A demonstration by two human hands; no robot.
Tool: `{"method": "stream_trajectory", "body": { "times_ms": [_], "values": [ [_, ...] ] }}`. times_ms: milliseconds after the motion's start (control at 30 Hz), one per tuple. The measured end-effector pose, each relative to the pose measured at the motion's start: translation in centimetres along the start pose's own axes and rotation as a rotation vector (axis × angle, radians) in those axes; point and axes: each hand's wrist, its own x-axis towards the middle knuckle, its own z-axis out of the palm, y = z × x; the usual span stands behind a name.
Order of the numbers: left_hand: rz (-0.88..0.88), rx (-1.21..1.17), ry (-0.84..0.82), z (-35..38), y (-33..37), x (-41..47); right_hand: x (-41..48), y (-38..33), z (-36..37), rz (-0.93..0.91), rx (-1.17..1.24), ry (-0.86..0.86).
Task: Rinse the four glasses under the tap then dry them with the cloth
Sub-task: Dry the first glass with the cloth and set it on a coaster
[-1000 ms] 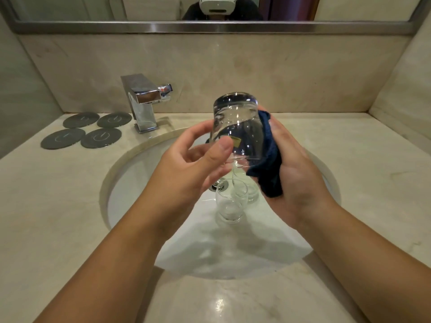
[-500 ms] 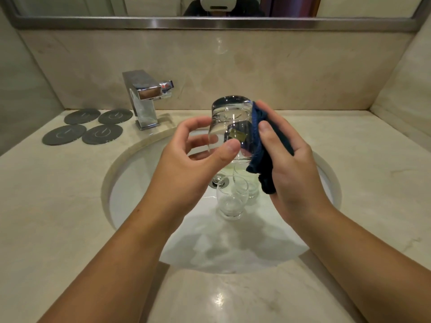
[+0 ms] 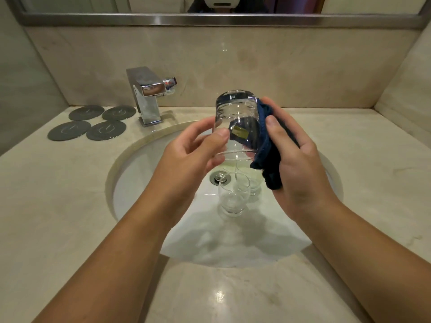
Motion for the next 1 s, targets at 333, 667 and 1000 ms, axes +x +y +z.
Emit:
{"method": "stream_trajectory", "body": {
  "times_ms": [333, 667, 1000],
  "values": [
    [-0.019, -0.058, -0.070, -0.10, 0.18, -0.22, 0.58, 0.38, -0.07, 0.134, 0.175, -0.118],
    [0.140, 0.214, 0.011, 0.26, 0.15, -0.70, -0.07, 0.01, 0.01, -0.012, -0.025, -0.002],
    [0.048, -0.016, -0.097, -0.29, -0.04, -0.18, 0.27, -0.14, -0.04, 0.122, 0.167, -0.120]
  ]
}}
